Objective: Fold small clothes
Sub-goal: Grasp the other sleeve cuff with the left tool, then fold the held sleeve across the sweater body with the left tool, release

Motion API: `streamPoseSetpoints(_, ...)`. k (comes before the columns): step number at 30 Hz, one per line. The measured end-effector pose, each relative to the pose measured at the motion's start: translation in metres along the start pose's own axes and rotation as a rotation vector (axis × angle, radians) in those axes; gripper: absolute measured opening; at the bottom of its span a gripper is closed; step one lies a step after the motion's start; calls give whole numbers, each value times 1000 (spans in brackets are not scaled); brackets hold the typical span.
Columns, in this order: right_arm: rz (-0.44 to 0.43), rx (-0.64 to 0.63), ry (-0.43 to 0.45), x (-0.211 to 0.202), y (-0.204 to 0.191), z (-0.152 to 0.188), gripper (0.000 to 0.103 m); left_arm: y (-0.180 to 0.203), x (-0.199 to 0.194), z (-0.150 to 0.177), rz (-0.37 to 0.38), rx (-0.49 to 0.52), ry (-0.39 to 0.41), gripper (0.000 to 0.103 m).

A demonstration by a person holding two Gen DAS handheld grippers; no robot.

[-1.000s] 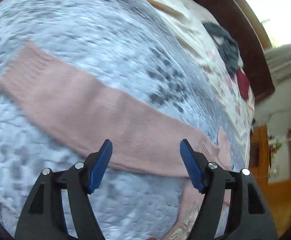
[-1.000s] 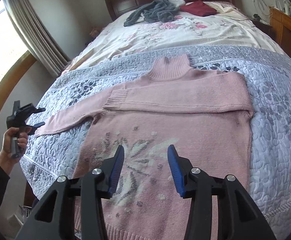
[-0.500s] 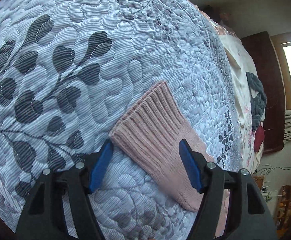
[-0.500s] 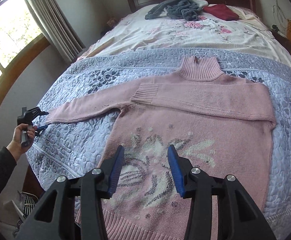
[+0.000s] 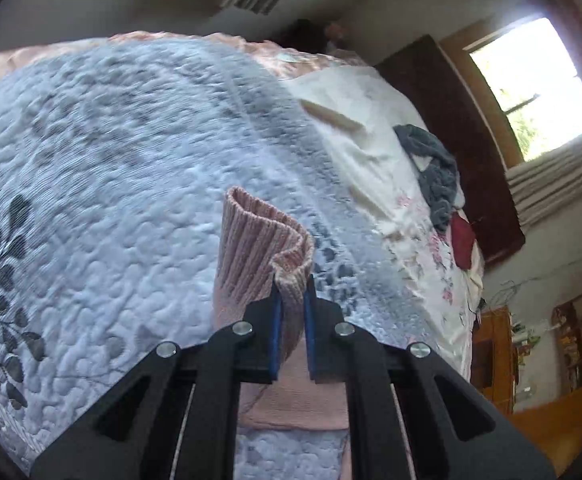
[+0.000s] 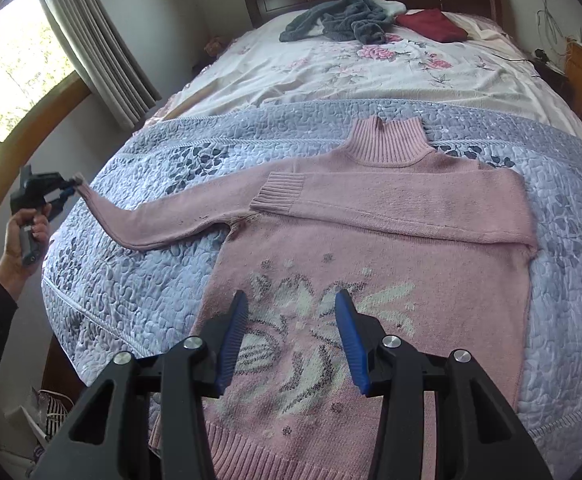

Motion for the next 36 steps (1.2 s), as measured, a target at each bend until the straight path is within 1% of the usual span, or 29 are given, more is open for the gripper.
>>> streamPoseSetpoints(3,6,12,7,-7,6,0,46,72,15,20,53,119,-39,7)
streamPoseSetpoints(7,37,14,4,-14,15,2,46,148,41,63,80,273,-93,7)
streamPoseSetpoints(12,76,21,10,-20,29,-2,48,214,85,135,116,412,-193,7)
streamPoseSetpoints(13,86,22,12,-22,31,-3,50,223,94,149,121,435,-215,7)
streamPoseSetpoints(15,107,18,16,-26,36,-6,51,241,114,179,127,477,-260,7)
streamPoseSetpoints(19,138,5,19,-29,44,-12,51,261,152,235,135,547,-349,7)
streamPoseSetpoints(23,157,0,18,-27,56,-16,52,271,187,289,115,623,-426,7)
streamPoseSetpoints(31,148,37,4,-7,89,-14,53,265,251,382,53,728,-567,7)
streamPoseSetpoints(36,147,69,-12,5,111,-9,53,256,279,431,12,787,-648,7)
Point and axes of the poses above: each gripper's, at about its wrist camera, not at the fingertips, and x roughly the way its jaws point, y to its right, z to its underside, the point moved 6 cm from there along x, roughly the way its jaws point, and after that the axes turned 7 degrees about -x, right-handed, at the moved point
